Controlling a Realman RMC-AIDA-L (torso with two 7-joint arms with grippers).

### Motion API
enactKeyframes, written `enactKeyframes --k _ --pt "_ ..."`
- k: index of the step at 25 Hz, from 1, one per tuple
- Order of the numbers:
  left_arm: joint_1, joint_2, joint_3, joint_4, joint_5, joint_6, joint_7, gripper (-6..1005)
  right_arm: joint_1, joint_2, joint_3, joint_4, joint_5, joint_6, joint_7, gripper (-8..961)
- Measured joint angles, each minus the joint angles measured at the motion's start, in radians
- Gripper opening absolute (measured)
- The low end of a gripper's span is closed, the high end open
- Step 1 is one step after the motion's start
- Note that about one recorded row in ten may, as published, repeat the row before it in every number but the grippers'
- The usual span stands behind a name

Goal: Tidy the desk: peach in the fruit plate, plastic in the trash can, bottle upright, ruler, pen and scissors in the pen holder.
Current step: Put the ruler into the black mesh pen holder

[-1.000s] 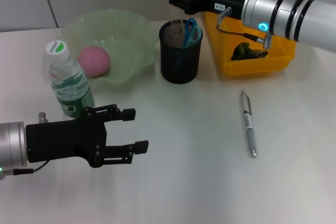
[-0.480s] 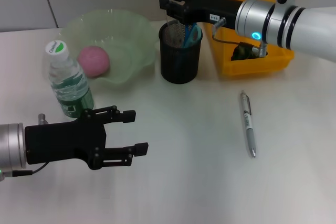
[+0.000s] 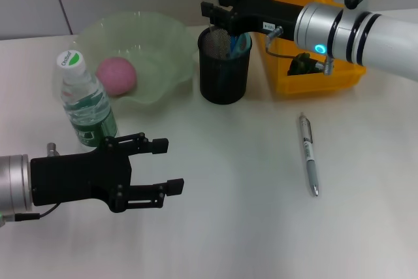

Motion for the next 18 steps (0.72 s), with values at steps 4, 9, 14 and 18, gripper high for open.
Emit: enactKeyframes --k 4,9,14,18 --pt "0.0 0.0 0.0 0.0 -0.001 0.0 0.0 802 -0.001 -0.001 0.0 -0.001 -0.003 -0.002 0.0 381" --pt "0.002 0.003 0.0 0.001 -0.005 0.002 0.0 802 -0.002 -0.001 0.0 -0.003 -0.006 0.003 0.0 420" --pt "0.003 0.004 0.0 0.002 -0.005 0.004 0.0 802 -0.003 -0.003 0.0 -0.008 -0.006 0.002 0.0 592" --pt "0.003 0.005 0.0 0.002 -0.006 0.005 -0.001 802 -0.022 -0.003 0.001 -0.038 -0.002 -0.017 0.02 647"
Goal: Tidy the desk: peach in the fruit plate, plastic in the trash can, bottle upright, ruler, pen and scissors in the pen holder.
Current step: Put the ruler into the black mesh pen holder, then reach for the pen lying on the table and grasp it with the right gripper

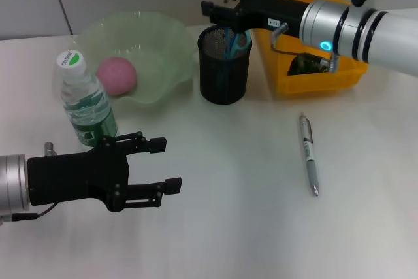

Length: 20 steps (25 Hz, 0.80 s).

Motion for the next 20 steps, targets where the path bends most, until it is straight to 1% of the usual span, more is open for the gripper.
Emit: enactKeyframes --k 2,4,5,6,9,13,14,15,16,19,20 --pt "0.0 0.0 0.0 0.0 0.0 0.0 -0.001 802 -0.008 0.0 0.002 -0.012 0.001 -0.01 0.02 647" --pt "0.0 0.0 0.0 0.0 0.0 0.0 -0.001 802 -0.029 0.0 0.003 -0.05 0.002 -0.036 0.095 647" --pt "0.0 0.0 0.0 0.0 0.0 0.0 -0.001 802 -0.056 -0.004 -0.006 -0.104 -0.011 -0.078 0.212 647" --pt "0.001 0.0 0.0 0.0 0.0 0.0 0.0 802 -0.056 -0.004 -0.006 -0.104 -0.011 -0.078 0.212 647" --pt "0.002 -0.001 0.0 0.0 0.0 -0.001 -0.001 802 -0.098 -0.015 -0.04 -0.227 -0.092 -0.149 0.424 648" --pt "0.003 -0.003 0.0 0.0 0.0 -0.001 -0.007 802 -0.144 -0.025 -0.086 -0.456 -0.341 -0.251 0.807 648" --pt "0.004 -0.003 0.0 0.0 0.0 -0.002 -0.008 802 -0.148 -0.027 -0.088 -0.511 -0.423 -0.288 0.907 648" --pt "0.005 -0.003 0.0 0.0 0.0 -0.002 -0.008 802 -0.142 -0.029 -0.084 -0.597 -0.575 -0.375 1.078 648" --pt "0.006 -0.004 0.0 0.0 0.0 -0.002 -0.009 802 -0.142 -0.029 -0.084 -0.597 -0.575 -0.375 1.078 648" --pt "0.011 -0.004 0.0 0.0 0.0 -0.002 -0.009 802 -0.098 -0.041 -0.081 -0.676 -0.769 -0.539 1.29 649" --pt "0.013 -0.005 0.0 -0.003 0.001 -0.001 -0.008 802 -0.051 -0.049 -0.081 -0.685 -0.868 -0.641 1.374 649"
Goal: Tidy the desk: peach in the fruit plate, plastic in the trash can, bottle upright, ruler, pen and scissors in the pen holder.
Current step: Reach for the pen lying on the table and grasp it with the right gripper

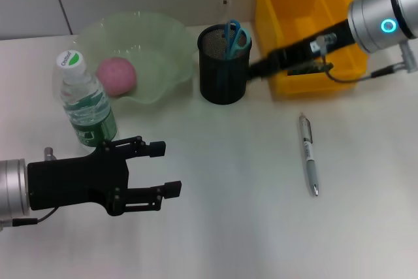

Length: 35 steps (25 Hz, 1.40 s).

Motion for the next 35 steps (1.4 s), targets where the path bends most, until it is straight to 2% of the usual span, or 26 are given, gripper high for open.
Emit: enactKeyframes --k 1,4,5,10,18,20,21,25,35 --pt "0.0 0.0 0.0 0.0 0.0 0.0 0.0 802 0.0 0.0 0.0 0.0 0.0 0.0 0.0 649" --pt "0.002 0.0 0.0 -0.002 0.0 0.0 0.002 802 0.077 -0.006 0.0 0.02 -0.149 -0.115 0.093 649" --pt "0.003 0.0 0.0 -0.002 0.0 0.0 0.002 802 0.129 -0.007 0.0 0.051 -0.24 -0.155 0.142 649" --pt "0.002 -0.001 0.005 0.002 0.003 0.001 -0.002 802 0.185 -0.008 -0.001 0.104 -0.359 -0.185 0.21 643" --pt "0.001 0.009 0.008 0.006 0.01 0.013 -0.015 802 0.231 0.001 -0.005 0.222 -0.513 -0.153 0.316 643" --pt "-0.001 0.01 0.011 0.01 0.017 0.018 -0.015 802 0.252 0.018 -0.009 0.269 -0.556 -0.131 0.333 643" --pt "-0.001 0.009 0.011 0.013 0.02 0.019 -0.015 802 0.252 0.018 -0.009 0.269 -0.556 -0.131 0.333 643" --pt "-0.001 0.01 0.008 0.017 0.023 0.028 -0.017 802 0.27 0.041 -0.012 0.313 -0.598 -0.092 0.34 643" --pt "-0.005 0.007 0.005 0.019 0.023 0.041 -0.02 802 0.273 0.039 -0.028 0.391 -0.6 -0.026 0.343 641"
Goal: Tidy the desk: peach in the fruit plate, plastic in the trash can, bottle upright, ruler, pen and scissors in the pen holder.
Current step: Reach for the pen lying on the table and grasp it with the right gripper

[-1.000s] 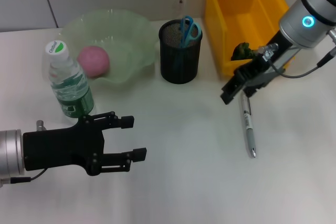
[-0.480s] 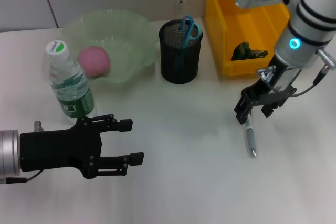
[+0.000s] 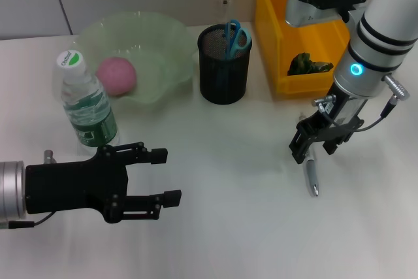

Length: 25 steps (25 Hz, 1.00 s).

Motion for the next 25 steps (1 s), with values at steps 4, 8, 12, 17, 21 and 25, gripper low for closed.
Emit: enactKeyframes --k 4,8,12,17,21,25 --pt "0.0 -0.005 0.0 0.006 0.0 0.001 0.0 802 -0.005 -0.003 -0.009 0.006 0.0 0.011 0.0 640" --pt "-0.001 -0.007 0.001 0.007 -0.005 0.006 0.0 802 -0.006 -0.004 -0.031 0.025 -0.001 0.028 -0.002 638" --pt "-0.001 -0.008 0.0 0.007 -0.007 0.008 0.0 802 -0.006 -0.002 -0.046 0.027 -0.001 0.036 -0.006 636" --pt "0.003 -0.009 -0.001 0.002 -0.007 0.009 0.005 802 -0.006 0.0 -0.047 0.028 -0.001 0.043 -0.01 633" --pt "0.005 -0.009 -0.002 0.0 -0.008 0.009 0.01 802 -0.006 0.001 -0.055 0.029 -0.001 0.045 -0.013 593" --pt "0.007 -0.009 -0.002 -0.001 -0.008 0.009 0.012 802 -0.006 0.003 -0.076 0.03 -0.001 0.045 -0.014 552"
